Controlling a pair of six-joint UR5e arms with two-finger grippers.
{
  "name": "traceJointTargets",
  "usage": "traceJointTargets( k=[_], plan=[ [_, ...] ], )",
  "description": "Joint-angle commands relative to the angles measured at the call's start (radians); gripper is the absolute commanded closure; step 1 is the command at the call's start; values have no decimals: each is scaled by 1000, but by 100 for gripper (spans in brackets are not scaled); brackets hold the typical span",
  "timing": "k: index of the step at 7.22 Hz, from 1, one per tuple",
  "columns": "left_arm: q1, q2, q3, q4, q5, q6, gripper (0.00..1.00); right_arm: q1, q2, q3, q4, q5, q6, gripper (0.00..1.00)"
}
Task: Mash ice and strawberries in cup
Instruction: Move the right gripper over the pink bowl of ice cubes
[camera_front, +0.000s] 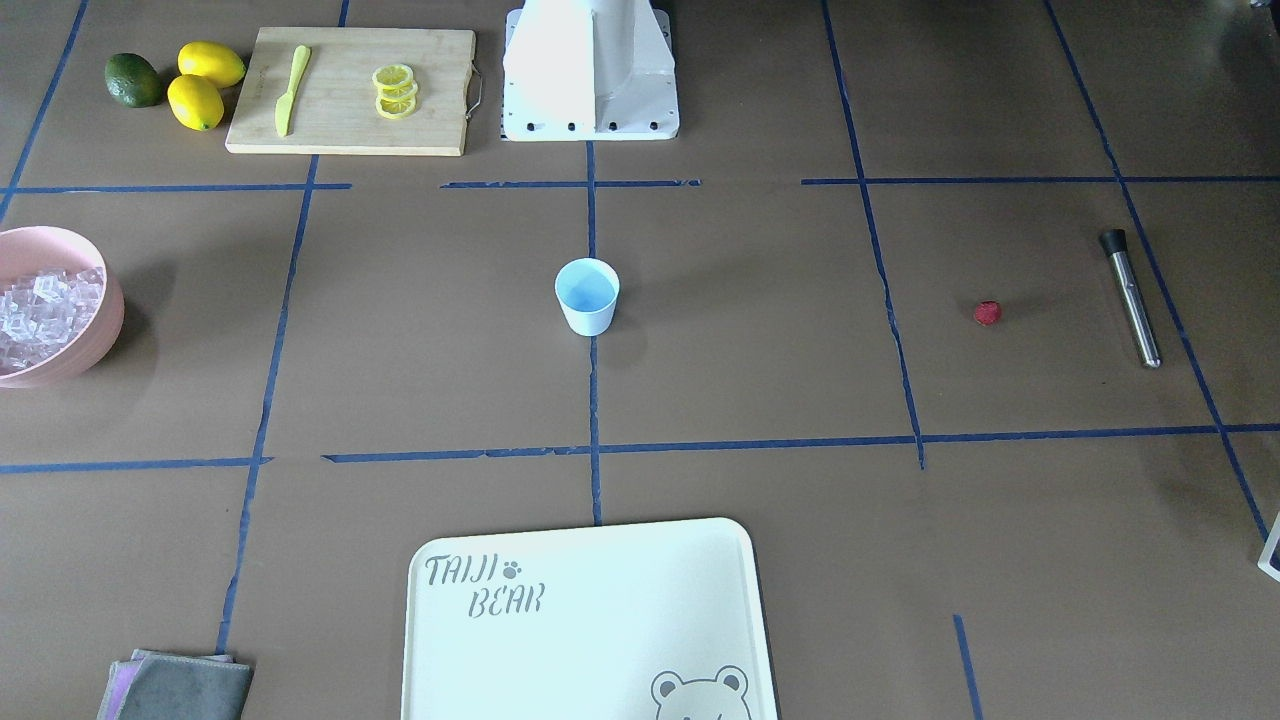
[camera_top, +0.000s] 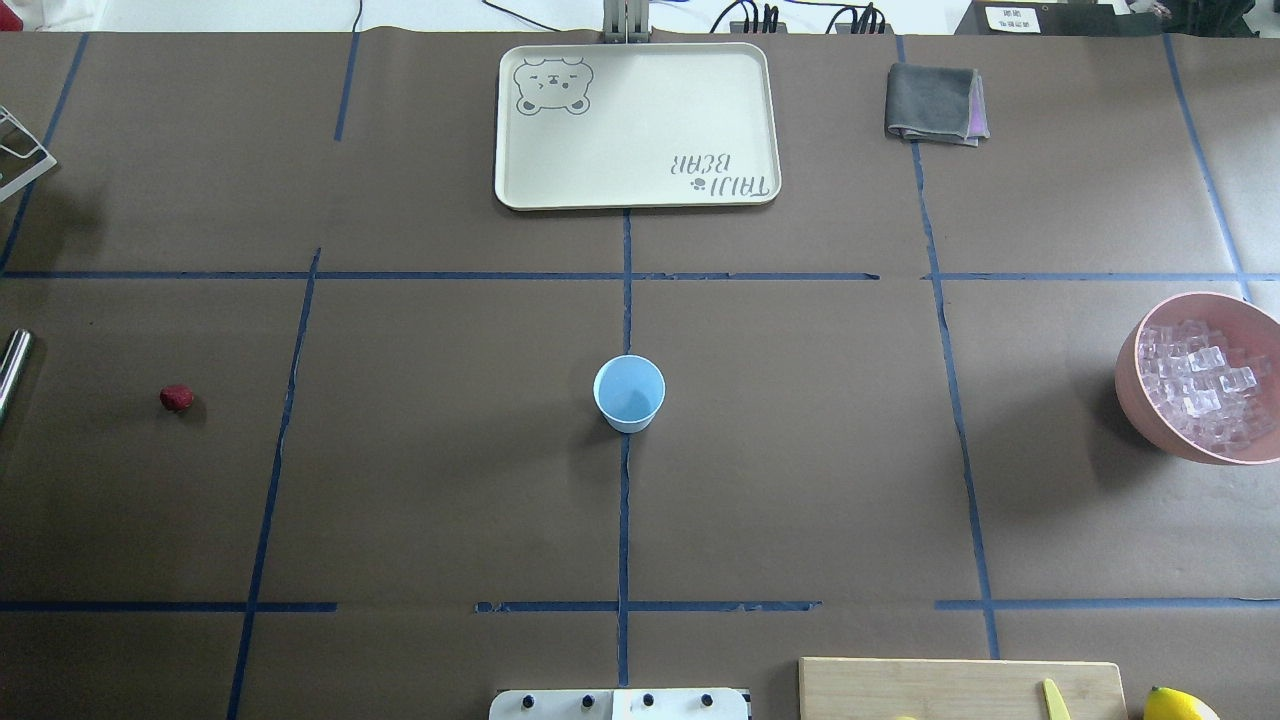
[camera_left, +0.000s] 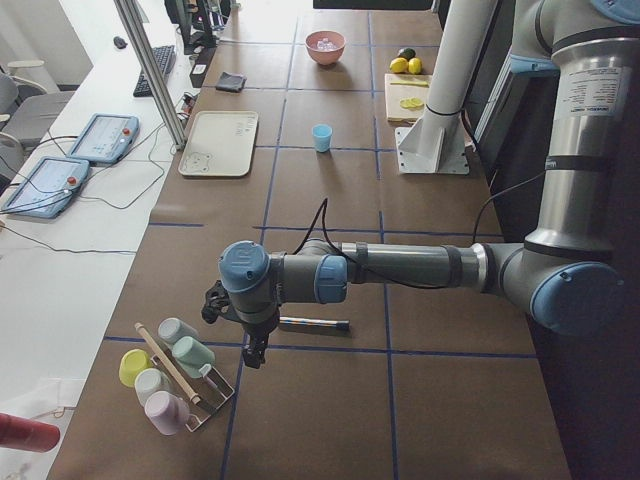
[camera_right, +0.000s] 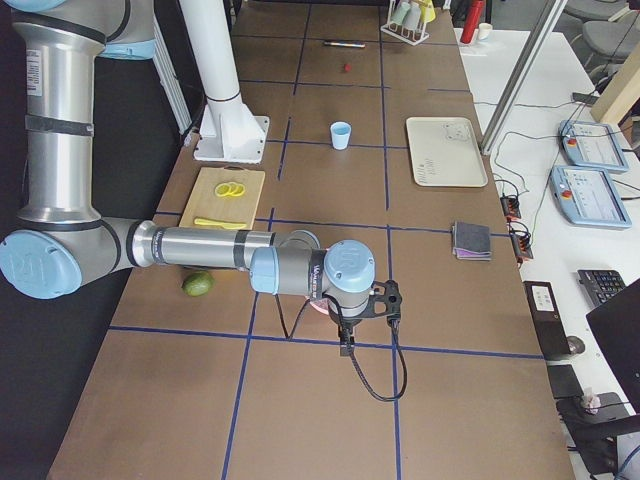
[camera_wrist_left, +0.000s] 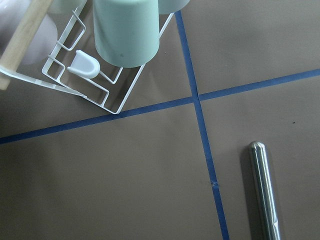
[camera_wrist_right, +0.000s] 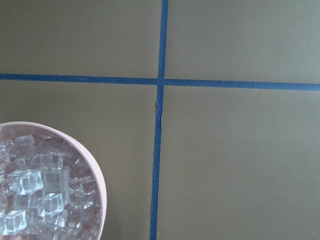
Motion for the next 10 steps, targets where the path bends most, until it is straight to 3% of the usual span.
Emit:
traceJointTargets(
  k=[1,10],
  plan=[
    [0,1,0,1,0,0,0,0,1,0,5,-3,5,0],
    [0,1,0,-2,2,0,0,-6,15,52,5,-14,48,0]
  ],
)
